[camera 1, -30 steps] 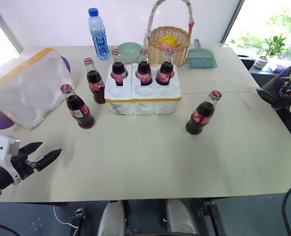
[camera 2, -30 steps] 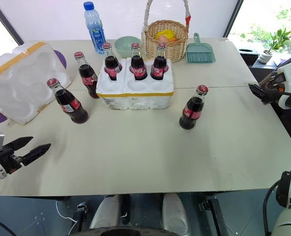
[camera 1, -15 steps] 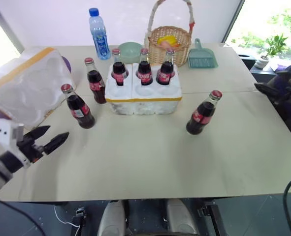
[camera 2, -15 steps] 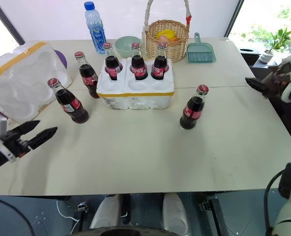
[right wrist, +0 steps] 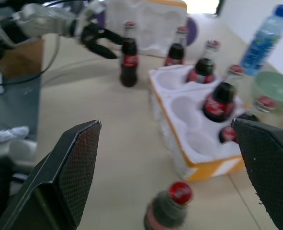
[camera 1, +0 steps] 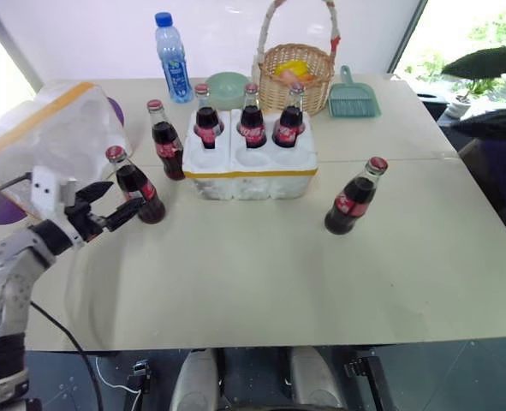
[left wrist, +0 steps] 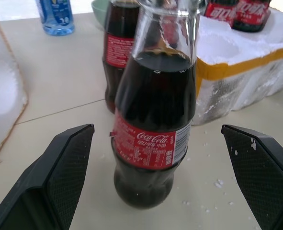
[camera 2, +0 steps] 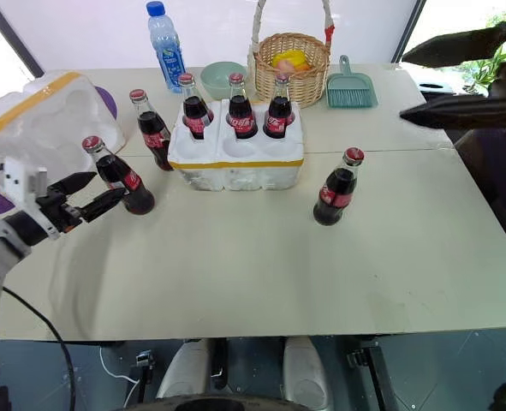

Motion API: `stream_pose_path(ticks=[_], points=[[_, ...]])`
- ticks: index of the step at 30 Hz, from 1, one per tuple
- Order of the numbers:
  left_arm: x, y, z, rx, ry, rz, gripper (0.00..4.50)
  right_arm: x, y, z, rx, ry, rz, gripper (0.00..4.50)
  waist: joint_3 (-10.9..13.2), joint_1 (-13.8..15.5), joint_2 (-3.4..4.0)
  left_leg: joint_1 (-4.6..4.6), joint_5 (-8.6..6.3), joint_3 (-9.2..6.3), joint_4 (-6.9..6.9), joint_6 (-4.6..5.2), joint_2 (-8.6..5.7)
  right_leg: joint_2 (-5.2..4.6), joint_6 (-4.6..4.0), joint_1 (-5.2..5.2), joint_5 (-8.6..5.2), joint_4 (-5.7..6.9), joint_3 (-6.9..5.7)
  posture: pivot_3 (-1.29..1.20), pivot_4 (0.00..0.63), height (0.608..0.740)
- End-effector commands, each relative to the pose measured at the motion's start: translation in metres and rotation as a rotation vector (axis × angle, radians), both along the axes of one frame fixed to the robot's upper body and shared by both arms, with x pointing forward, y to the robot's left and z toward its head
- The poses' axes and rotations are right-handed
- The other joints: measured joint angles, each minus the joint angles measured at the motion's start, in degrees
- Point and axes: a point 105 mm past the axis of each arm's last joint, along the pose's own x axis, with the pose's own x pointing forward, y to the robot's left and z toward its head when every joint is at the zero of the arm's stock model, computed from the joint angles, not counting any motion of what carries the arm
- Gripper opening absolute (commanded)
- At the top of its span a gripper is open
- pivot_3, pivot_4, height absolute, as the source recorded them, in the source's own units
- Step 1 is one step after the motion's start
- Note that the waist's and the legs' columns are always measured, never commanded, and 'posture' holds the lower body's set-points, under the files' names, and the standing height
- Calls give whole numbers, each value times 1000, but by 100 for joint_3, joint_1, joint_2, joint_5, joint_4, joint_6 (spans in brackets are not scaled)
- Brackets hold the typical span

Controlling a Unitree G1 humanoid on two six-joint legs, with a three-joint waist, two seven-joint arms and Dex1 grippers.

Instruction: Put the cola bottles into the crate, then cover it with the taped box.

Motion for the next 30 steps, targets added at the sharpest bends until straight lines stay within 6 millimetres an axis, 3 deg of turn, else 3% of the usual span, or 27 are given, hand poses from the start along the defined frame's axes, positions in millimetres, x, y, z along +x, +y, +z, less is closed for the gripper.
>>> stream_pose_path(ticks=[1,11,16,17,21,26,30], points=[[6,-1,7,26,-53,1,4459,-14,10,8,14,-35,40,4500,0,1,0,-1,0,3,1,0,-2,-4,0,-2,0,0,0,0,150,740],[34,-17,-3,44,-84,17,4459,-21,22,2,20,-27,61,4500,0,19,0,-11,1,1,8,1,-3,-2,3,-7,2,4,0,0,150,740],[39,-13,-4,71,-97,29,4459,-21,26,-1,28,-26,67,4500,0,5,0,-12,1,0,7,1,-2,1,4,-8,3,5,0,0,150,740],[37,-12,-2,62,-106,20,4459,-22,26,-2,28,-26,67,4500,0,6,0,-12,1,0,7,1,-2,1,4,-8,3,5,0,0,150,740],[29,-11,9,10,-86,-20,2779,-22,26,-3,38,-14,53,4500,0,12,-1,-12,1,-2,7,1,-2,1,4,-8,3,6,-1,0,150,740],[-9,-40,32,-38,10,-315,2811,-22,25,-2,55,-14,45,4500,5,-4,-8,-25,1,0,5,1,-1,-1,4,-21,3,5,0,0,150,740],[-24,-73,67,-90,-11,-520,2811,-19,25,-5,54,-24,30,4500,8,74,-12,-31,2,-8,10,-1,-2,0,2,-22,2,8,-6,0,150,740]])
